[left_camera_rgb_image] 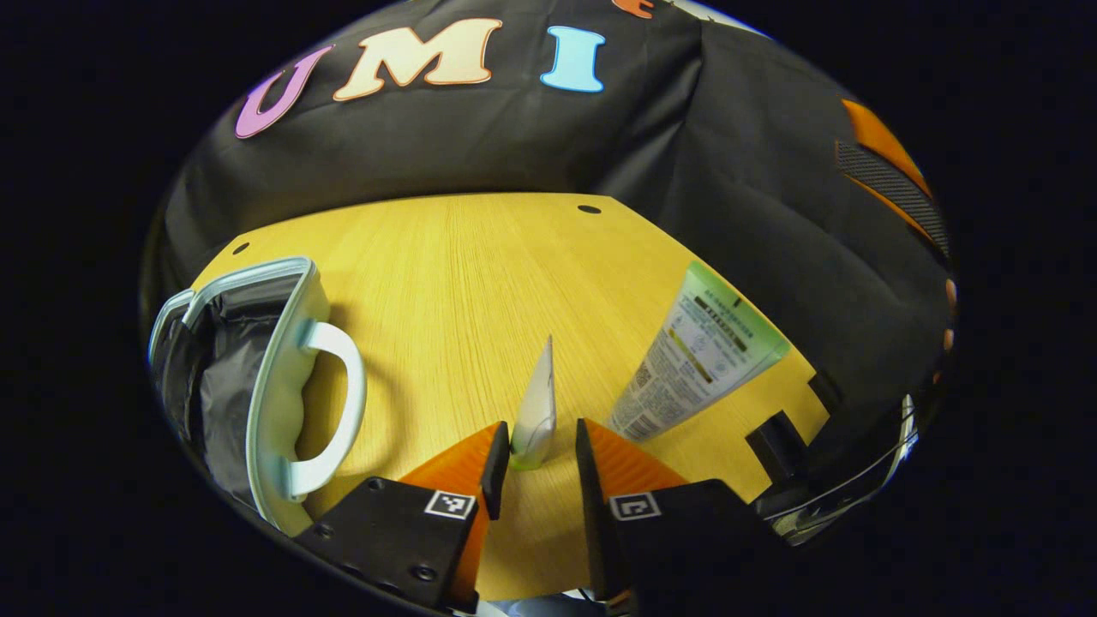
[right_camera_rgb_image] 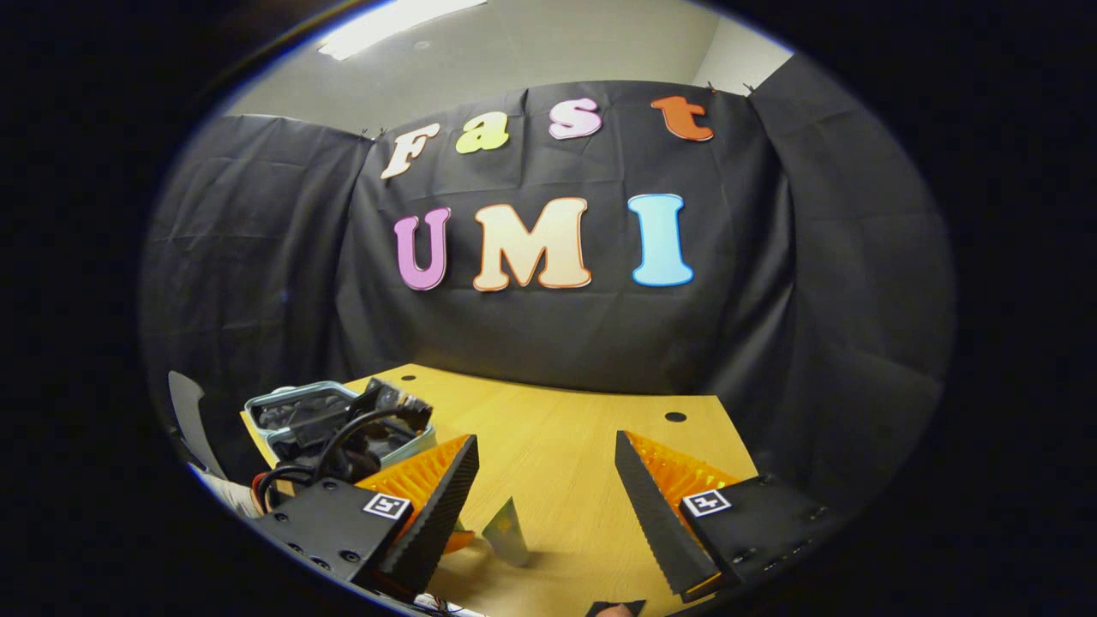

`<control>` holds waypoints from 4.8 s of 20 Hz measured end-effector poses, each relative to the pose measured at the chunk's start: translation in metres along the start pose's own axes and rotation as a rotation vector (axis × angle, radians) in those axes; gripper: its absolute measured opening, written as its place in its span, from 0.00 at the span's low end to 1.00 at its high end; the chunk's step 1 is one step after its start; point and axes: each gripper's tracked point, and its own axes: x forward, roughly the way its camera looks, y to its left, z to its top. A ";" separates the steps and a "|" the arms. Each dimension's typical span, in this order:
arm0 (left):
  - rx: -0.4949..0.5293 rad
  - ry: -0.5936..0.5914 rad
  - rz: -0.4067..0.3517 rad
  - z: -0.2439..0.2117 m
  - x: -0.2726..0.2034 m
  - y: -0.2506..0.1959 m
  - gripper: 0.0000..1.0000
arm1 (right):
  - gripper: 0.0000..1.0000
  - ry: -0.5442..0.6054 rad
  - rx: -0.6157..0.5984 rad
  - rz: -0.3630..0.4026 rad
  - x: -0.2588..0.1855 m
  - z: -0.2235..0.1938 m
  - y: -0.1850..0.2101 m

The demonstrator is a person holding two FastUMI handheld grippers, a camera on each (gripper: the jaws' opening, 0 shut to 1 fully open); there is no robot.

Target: First open the suitcase, pack the skin care products into it, and then close the suitcase.

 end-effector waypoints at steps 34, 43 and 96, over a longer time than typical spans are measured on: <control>-0.133 0.152 0.389 0.010 -0.179 0.187 0.18 | 0.32 0.395 0.037 0.222 0.064 -0.160 0.068; -0.149 0.348 0.292 -0.031 -0.144 0.247 0.18 | 0.32 0.370 0.250 0.324 0.089 -0.080 0.168; -0.429 0.178 0.463 -0.037 -0.221 0.656 0.75 | 0.98 0.290 0.212 -0.222 0.145 -0.053 0.201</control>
